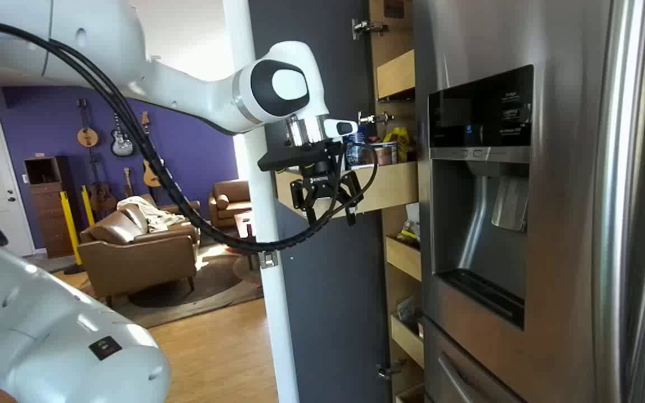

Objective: Move the brown container a bit and then close the open drawer

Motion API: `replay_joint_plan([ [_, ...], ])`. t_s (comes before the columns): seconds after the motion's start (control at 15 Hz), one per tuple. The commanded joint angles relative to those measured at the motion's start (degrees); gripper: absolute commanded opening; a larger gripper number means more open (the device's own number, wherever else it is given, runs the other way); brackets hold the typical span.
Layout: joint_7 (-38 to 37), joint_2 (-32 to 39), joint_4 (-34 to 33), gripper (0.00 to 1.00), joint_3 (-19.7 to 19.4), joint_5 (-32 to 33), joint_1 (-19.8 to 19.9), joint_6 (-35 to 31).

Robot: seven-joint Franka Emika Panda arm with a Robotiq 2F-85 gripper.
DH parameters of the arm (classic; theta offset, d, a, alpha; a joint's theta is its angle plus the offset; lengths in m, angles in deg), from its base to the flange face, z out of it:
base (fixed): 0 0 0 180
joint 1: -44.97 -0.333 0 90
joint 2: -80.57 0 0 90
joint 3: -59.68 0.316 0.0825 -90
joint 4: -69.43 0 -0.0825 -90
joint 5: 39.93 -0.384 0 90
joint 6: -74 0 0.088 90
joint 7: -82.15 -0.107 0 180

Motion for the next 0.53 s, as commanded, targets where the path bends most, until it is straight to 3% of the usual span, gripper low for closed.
replay_joint_plan([
  [0.0,-0.2,0.0,-0.1,1.0,-0.3,0.2,-0.3,0.1],
  [0.47,-1.4,-0.1,-1.8,1.0,-0.4,0.5,0.7,2.0],
])
